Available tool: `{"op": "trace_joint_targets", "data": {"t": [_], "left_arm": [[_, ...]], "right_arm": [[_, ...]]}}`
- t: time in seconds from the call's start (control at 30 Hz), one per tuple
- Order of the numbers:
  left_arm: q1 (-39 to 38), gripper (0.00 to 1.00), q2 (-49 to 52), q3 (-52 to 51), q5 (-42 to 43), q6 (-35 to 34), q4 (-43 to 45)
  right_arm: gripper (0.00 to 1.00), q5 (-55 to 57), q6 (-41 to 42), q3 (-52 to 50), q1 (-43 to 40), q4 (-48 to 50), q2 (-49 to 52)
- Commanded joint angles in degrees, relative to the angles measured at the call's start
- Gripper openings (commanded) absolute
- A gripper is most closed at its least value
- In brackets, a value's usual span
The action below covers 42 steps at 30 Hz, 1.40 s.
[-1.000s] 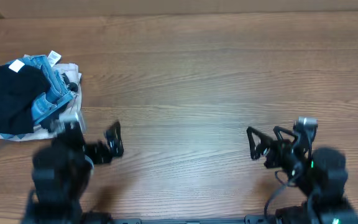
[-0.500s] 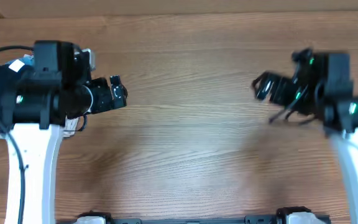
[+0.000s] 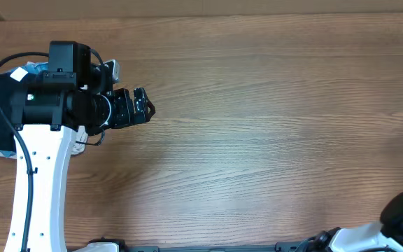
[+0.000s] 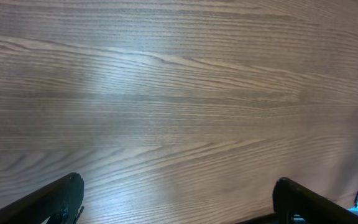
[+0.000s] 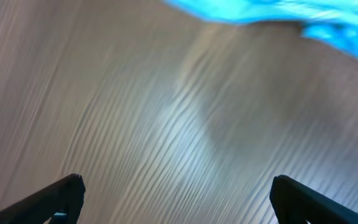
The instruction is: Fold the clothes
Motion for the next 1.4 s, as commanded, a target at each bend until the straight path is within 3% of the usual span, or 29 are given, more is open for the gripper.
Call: {"op": "trace_joint_targets", "data": {"t": [0.0, 0.1, 0.27, 0.8, 0.87, 1.0, 1.07, 1.13, 1.23, 1.37], "left_arm": [[0.59, 1.0, -0.9, 1.38, 0.87, 1.51, -0.33], [0.59, 1.0, -0.9, 1.38, 0.85, 1.51, -1.36], [0.59, 1.0, -0.9, 1.38, 0.85, 1.51, -2.51], [0.57, 1.0, -0.9, 1.38, 1.29, 0.61, -3.8], [0.57, 1.0, -0.87, 1.38, 1.29, 0.37, -3.8], [0.57, 1.0, -0.87, 1.38, 1.29, -1.07, -3.78], [0.57, 1.0, -0.87, 1.38, 1.31, -1.07, -3.56], [0.57, 1.0, -0.87, 1.38, 1.31, -1.07, -3.17], [0.57, 1.0, -0.87, 1.38, 1.31, -1.07, -2.21], [0.57, 1.0, -0.87, 1.38, 1.31, -1.07, -1.99]], "right_arm": [[0.88, 0.9, 6.01, 1.77, -6.43, 3.56, 4.44], [0.88, -1.62, 5.88, 1.77, -9.99, 7.69, 8.68], [1.0, -1.68, 1.18, 1.77, -12.74, 14.19, 14.93], [0.93, 1.53, 1.22, 1.77, -17.66, 26.47, 25.86], [0.81, 1.55, 1.27, 1.77, -17.66, 27.28, 26.36], [0.31, 0.0, 2.51, 1.77, -17.51, 27.96, 26.75], [0.13, -4.72, 2.51, 1.79, -16.98, 28.37, 26.73], [0.04, -11.23, 2.6, 1.79, -15.63, 28.17, 26.62], [0.04, -17.88, 2.71, 1.79, -11.74, 26.43, 26.16], [0.04, -16.0, 2.67, 1.79, -6.62, 24.65, 24.44]]}}
